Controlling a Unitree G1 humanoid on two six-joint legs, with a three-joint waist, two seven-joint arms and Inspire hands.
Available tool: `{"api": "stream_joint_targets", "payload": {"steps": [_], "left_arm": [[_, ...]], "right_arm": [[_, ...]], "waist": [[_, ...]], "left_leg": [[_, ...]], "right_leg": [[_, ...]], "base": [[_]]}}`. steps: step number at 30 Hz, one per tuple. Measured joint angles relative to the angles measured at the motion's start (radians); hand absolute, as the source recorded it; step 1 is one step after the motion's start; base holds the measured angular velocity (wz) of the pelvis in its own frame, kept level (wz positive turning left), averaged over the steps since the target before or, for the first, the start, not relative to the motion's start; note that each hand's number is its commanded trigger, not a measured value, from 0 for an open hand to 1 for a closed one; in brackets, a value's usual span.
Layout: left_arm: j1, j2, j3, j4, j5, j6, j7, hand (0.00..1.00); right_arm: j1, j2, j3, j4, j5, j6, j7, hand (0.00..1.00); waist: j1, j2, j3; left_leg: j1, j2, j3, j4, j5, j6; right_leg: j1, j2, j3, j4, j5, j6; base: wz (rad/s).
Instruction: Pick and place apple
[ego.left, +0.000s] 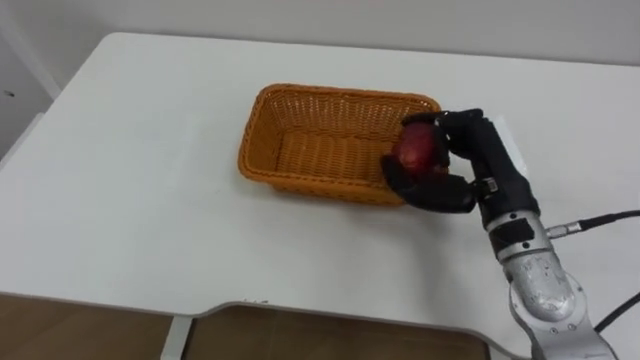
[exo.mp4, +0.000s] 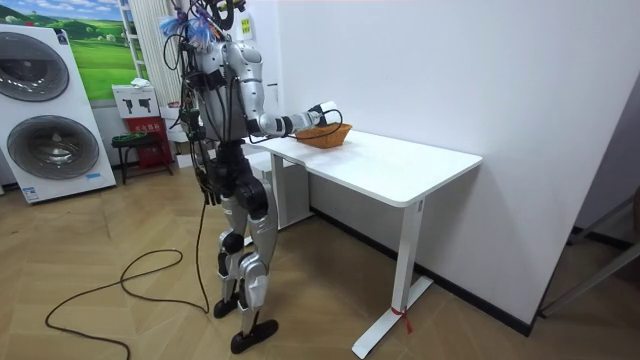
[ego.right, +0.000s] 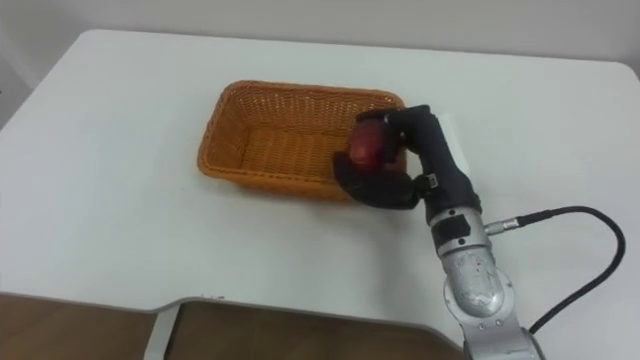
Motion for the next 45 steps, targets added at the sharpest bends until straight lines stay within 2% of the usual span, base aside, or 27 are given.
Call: {"api": "stream_joint_targets", "payload": {"steps": [8, 15, 30, 35, 38, 41, 43, 45], "left_arm": [[0.005, -0.002, 0.000, 0.003, 0.001, 0.002, 0.001, 0.00], [0.011, -0.001, 0.000, 0.002, 0.001, 0.008, 0.001, 0.00], [0.021, 0.004, 0.006, -0.003, 0.006, 0.008, -0.015, 0.00], [0.022, 0.004, 0.014, 0.000, 0.020, 0.007, -0.014, 0.00], [0.031, 0.003, 0.055, 0.000, 0.019, 0.007, -0.011, 0.00], [0.052, 0.003, 0.070, -0.001, 0.017, 0.007, 0.010, 0.00], [0.063, 0.002, 0.096, 0.000, 0.016, 0.007, 0.010, 0.00], [0.072, 0.003, 0.116, 0.000, -0.002, 0.005, 0.018, 0.00]], "right_arm": [[-0.021, 0.017, -0.002, 0.010, 0.015, 0.000, 0.004, 0.00], [-0.062, 0.016, -0.040, 0.064, 0.031, 0.001, -0.027, 0.00], [-0.080, 0.010, -0.085, 0.064, 0.123, 0.001, -0.070, 0.00], [-0.087, 0.007, -0.169, 0.051, 0.133, 0.000, -0.112, 0.00], [-0.094, 0.003, -0.252, 0.049, 0.129, -0.001, -0.170, 0.00], [-0.094, -0.009, -0.305, 0.049, 0.147, -0.003, -0.259, 0.00], [-0.093, -0.013, -0.371, 0.050, 0.186, -0.004, -0.323, 0.00], [-0.093, -0.025, -0.433, 0.052, 0.244, -0.007, -0.391, 0.00]], "waist": [[-0.005, -0.002, 0.0012], [-0.005, -0.017, 0.0086], [-0.009, -0.024, 0.0002], [-0.015, -0.024, -0.0007], [-0.021, -0.025, -0.0008], [-0.043, -0.027, -0.0014], [-0.070, -0.029, -0.0024], [-0.082, -0.030, -0.0031]], "left_leg": [[0.002, -0.001, -0.009, 0.000, 0.001, 0.000], [-0.006, -0.002, -0.019, 0.002, 0.002, 0.000], [0.021, -0.004, -0.023, -0.008, 0.002, 0.000], [0.022, -0.004, -0.022, -0.005, 0.002, 0.000], [0.023, -0.004, -0.020, -0.003, 0.002, 0.000], [0.021, -0.003, -0.018, -0.002, 0.002, 0.000], [0.021, -0.003, -0.018, -0.003, 0.002, 0.000], [0.023, -0.003, -0.014, -0.003, 0.002, 0.000]], "right_leg": [[0.004, 0.000, -0.001, 0.000, 0.000, 0.000], [0.006, -0.001, -0.014, 0.000, 0.000, 0.000], [0.031, -0.001, -0.023, -0.010, 0.000, 0.000], [0.037, 0.000, -0.022, -0.016, 0.000, 0.000], [0.037, -0.001, -0.022, -0.016, 0.000, 0.000], [0.035, 0.000, -0.022, -0.016, 0.000, 0.000], [0.035, 0.000, -0.023, -0.014, 0.000, 0.000], [0.036, 0.000, -0.020, -0.014, 0.000, 0.000]], "base": [[0.00], [0.05], [0.02], [0.00], [0.00], [-0.01], [0.00], [-0.02]]}}
